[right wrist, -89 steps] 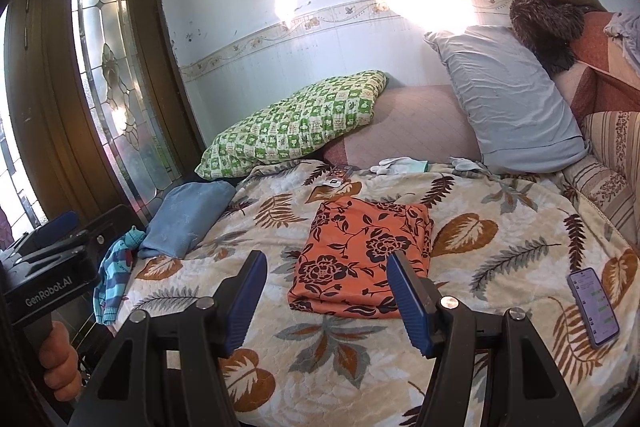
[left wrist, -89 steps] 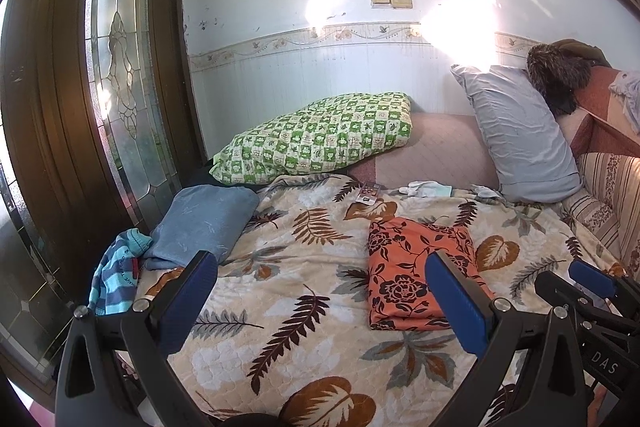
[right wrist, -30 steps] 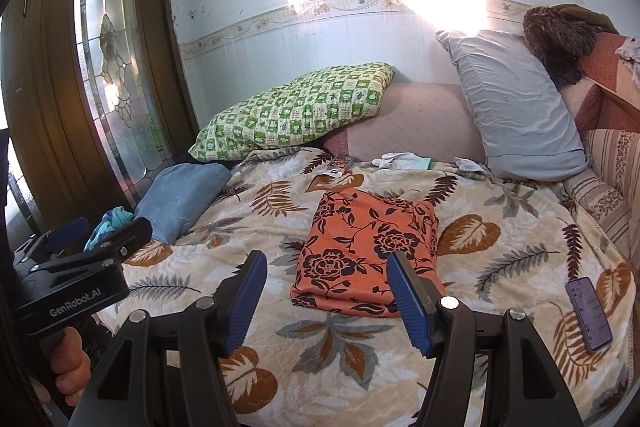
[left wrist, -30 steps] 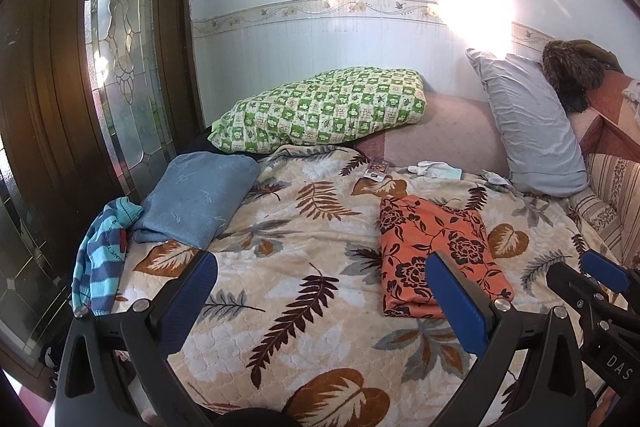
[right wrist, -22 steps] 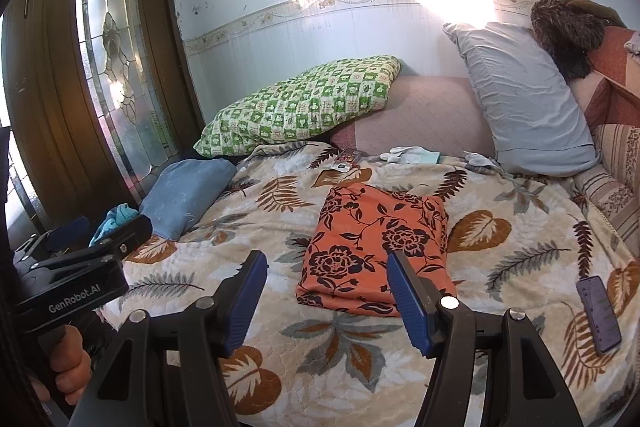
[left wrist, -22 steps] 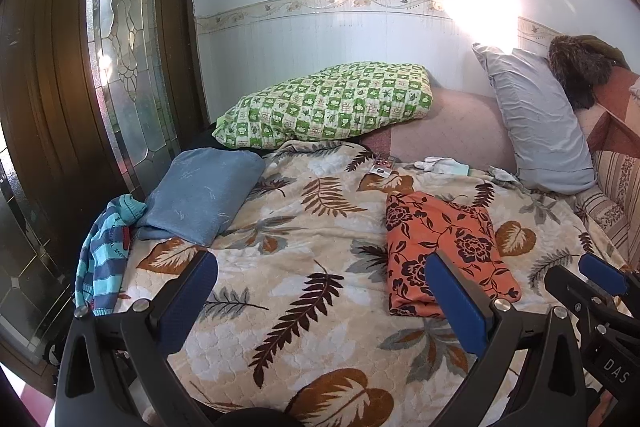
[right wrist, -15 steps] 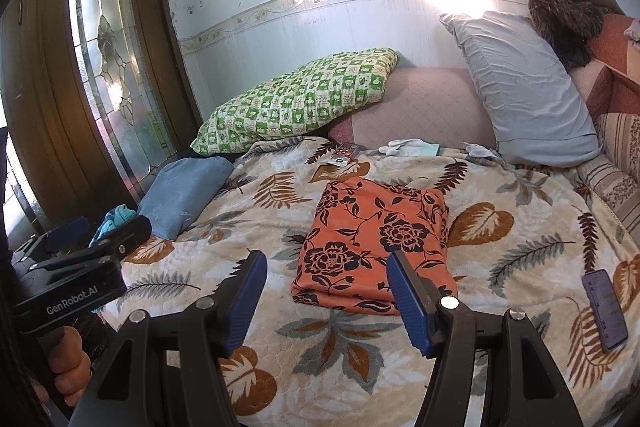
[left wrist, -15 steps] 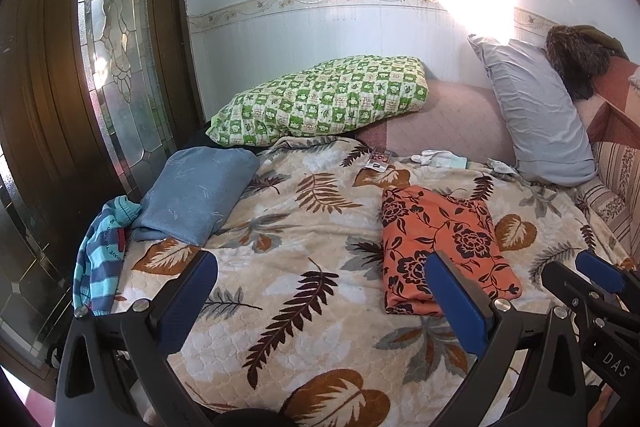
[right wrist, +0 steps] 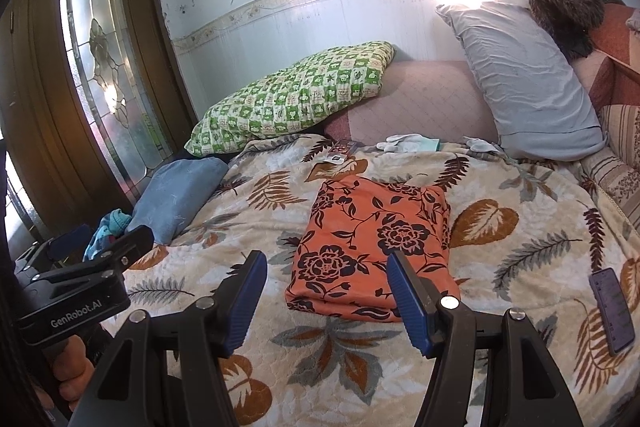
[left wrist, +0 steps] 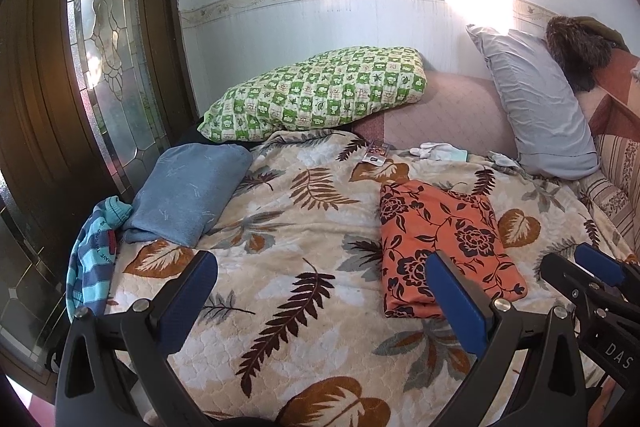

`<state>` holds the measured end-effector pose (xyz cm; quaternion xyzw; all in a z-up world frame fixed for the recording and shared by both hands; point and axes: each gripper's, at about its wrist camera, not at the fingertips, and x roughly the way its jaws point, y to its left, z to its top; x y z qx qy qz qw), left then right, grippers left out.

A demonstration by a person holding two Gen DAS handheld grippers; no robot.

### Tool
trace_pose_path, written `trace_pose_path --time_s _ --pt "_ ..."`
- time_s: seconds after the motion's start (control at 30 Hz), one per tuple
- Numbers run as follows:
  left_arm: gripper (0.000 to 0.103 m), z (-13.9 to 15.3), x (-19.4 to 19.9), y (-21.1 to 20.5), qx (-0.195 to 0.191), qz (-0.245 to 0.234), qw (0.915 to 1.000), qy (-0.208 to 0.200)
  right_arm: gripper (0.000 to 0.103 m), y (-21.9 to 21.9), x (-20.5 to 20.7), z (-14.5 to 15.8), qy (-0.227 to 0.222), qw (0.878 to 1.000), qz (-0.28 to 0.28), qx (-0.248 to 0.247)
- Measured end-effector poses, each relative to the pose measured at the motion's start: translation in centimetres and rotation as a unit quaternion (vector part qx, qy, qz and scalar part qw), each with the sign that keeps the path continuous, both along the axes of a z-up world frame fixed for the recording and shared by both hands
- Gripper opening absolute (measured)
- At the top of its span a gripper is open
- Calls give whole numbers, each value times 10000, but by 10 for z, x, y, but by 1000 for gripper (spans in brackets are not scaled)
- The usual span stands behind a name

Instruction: Fold small clothes

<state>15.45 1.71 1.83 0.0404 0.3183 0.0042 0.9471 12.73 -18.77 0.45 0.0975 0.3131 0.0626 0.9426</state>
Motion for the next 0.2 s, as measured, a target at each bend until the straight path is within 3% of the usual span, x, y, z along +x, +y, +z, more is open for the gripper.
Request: trace_pose_path --time_s 0.2 --pt "103 -8 19 1 -77 -77 9999 109 66 0 20 -8 127 9998 57 129"
